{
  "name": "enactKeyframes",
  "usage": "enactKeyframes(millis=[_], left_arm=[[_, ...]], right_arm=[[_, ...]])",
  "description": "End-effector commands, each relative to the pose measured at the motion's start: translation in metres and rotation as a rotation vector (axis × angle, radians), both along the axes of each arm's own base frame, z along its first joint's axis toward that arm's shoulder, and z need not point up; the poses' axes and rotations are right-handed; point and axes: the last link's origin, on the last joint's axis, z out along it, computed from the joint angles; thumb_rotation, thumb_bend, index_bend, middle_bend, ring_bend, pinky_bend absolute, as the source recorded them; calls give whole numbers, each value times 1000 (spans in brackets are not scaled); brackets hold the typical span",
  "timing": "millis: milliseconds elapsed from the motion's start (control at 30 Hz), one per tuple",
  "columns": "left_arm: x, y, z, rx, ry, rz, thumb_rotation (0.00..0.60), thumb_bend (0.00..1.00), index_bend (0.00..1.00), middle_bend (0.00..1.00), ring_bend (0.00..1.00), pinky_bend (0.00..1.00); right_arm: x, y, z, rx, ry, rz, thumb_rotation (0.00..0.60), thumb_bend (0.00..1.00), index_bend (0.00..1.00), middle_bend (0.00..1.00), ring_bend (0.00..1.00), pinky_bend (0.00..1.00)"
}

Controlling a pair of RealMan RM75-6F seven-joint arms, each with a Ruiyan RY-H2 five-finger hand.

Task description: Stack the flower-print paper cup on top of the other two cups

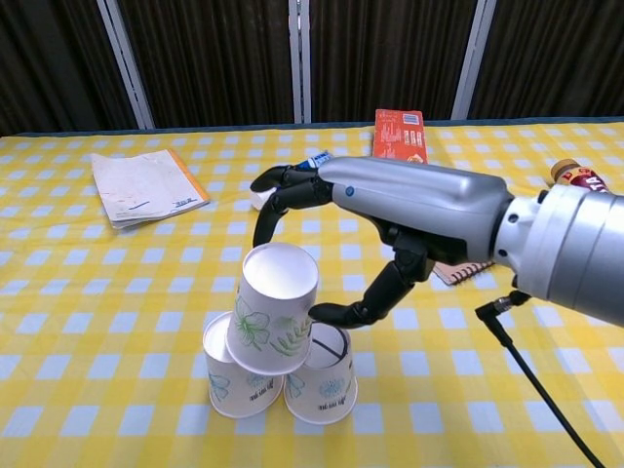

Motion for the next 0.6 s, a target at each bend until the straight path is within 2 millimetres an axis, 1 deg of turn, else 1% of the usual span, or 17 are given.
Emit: enactKeyframes(millis=[33, 233, 400, 533, 600], left_arm=[[0, 0, 0, -2, 0, 0, 600, 215, 0, 0, 0, 0], [-1, 1, 0, -1, 1, 3, 600, 215, 0, 0, 0, 0], [-1, 1, 1, 4, -2, 6, 600, 215, 0, 0, 0, 0], [-3, 1, 2, 5, 2, 11, 600, 215, 0, 0, 0, 0], [-4, 1, 2, 9, 4, 14, 600, 215, 0, 0, 0, 0]], right_arm=[[0, 1, 2, -6, 1, 2, 600, 181, 277, 4, 0, 8], [1, 3, 6, -17, 21, 9, 600, 165, 244, 0, 0, 1], [-3, 3, 16, -65, 45, 9, 600, 164, 227, 0, 0, 0], [-17, -1, 31, -139, 81, -11, 600, 164, 219, 0, 0, 0], [-32, -5, 42, -194, 99, -45, 600, 164, 212, 0, 0, 0]])
